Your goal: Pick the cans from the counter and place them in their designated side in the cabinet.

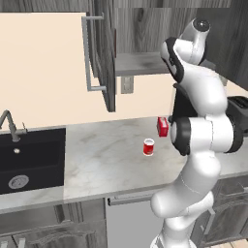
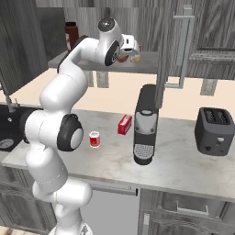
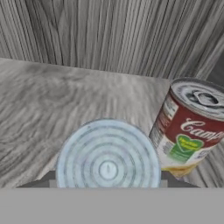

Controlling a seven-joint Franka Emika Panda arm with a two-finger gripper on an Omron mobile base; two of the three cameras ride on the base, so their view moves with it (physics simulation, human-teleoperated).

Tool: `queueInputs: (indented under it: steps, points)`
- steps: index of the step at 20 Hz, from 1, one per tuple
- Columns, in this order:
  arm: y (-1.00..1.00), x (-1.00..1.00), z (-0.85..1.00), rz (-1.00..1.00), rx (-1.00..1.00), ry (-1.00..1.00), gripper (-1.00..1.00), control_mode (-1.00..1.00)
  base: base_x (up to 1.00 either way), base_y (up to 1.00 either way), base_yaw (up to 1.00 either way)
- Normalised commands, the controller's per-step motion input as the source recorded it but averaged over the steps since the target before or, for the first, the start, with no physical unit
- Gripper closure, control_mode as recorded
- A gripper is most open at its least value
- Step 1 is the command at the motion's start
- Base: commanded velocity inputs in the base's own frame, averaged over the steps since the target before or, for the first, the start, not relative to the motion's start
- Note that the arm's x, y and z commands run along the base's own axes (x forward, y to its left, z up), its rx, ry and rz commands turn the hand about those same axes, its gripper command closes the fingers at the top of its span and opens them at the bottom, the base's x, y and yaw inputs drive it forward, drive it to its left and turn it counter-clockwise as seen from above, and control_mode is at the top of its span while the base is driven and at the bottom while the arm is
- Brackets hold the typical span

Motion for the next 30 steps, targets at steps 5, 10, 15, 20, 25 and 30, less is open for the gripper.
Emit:
queueInputs:
  steps: [5, 10, 15, 20, 25, 30]
  points:
    - [0.00, 0.14, -0.18, 0.00, 0.00, 0.01, -1.00, -1.00, 0.00, 0.00, 0.00]
    - [0.00, 0.10, -0.06, 0.00, 0.00, 0.00, -1.00, -1.00, 0.00, 0.00, 0.00]
    - [0.00, 0.09, 0.00, 0.01, 0.00, -0.01, -1.00, -1.00, 0.00, 0.00, 0.00]
    - [0.00, 0.12, 0.00, 0.03, 0.00, -0.03, -1.00, -1.00, 0.00, 0.00, 0.00]
    - [0.00, 0.04, 0.05, 0.05, 0.00, -0.07, -1.00, -1.00, 0.00, 0.00, 0.00]
    - [0.00, -0.04, 0.07, 0.06, 0.00, -0.10, -1.00, -1.00, 0.00, 0.00, 0.00]
